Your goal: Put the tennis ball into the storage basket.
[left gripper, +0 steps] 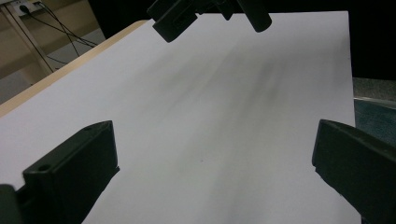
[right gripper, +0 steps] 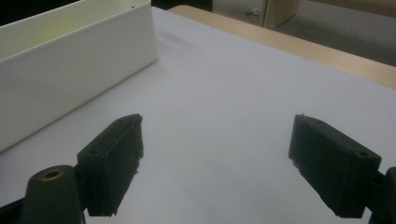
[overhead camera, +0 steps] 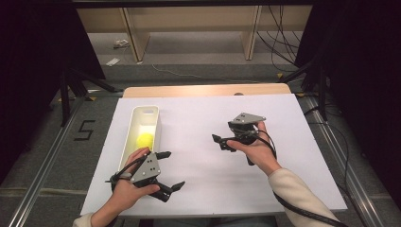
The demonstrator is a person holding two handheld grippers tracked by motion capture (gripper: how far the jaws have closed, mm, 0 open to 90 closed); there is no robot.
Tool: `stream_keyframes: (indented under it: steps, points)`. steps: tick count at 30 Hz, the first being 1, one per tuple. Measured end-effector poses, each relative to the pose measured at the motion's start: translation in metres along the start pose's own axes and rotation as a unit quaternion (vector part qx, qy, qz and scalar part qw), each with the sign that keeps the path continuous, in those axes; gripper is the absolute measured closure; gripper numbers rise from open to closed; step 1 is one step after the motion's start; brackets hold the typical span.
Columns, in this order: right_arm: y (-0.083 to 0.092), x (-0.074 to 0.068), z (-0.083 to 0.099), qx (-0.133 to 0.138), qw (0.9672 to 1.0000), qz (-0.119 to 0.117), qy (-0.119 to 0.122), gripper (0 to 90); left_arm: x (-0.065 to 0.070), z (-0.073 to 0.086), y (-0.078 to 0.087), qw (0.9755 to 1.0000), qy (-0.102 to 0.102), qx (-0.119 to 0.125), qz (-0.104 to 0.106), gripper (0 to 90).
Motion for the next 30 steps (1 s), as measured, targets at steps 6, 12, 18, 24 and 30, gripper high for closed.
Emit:
stream_keyframes:
  steps: [6, 12, 18, 24, 30]
  points:
    - [0.008, 0.004, 0.005, 0.001, 1.0000, 0.006, -0.004, 18.3, 0.000, 0.000, 0.000, 1.0000, 0.000, 0.000, 0.000, 0.0]
    - [0.018, 0.010, 0.011, 0.003, 0.9998, 0.016, -0.009, 18.3, 0.000, 0.000, 0.000, 1.0000, 0.000, -0.001, 0.000, 0.0]
    - [0.031, 0.018, 0.019, 0.004, 0.9994, 0.030, -0.016, 18.3, 0.000, 0.000, -0.001, 1.0000, 0.000, -0.001, 0.000, 0.0]
    - [0.043, 0.024, 0.028, 0.002, 0.9989, 0.040, -0.022, 18.4, 0.000, 0.000, -0.001, 1.0000, 0.000, -0.001, 0.000, 0.0]
    - [0.054, 0.026, 0.037, 0.001, 0.9985, 0.047, -0.028, 18.4, 0.000, 0.000, -0.001, 1.0000, 0.000, -0.001, -0.001, 0.0]
Point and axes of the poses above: each handheld gripper's, and its own axes: y roughly backward along the jaws, z roughly out of its underside, x roughly to its right, the point moved 2 cm from there along -y, roughly forward along the jaws, and after that the axes turned 8 degrees about y, right-handed, at the moved point
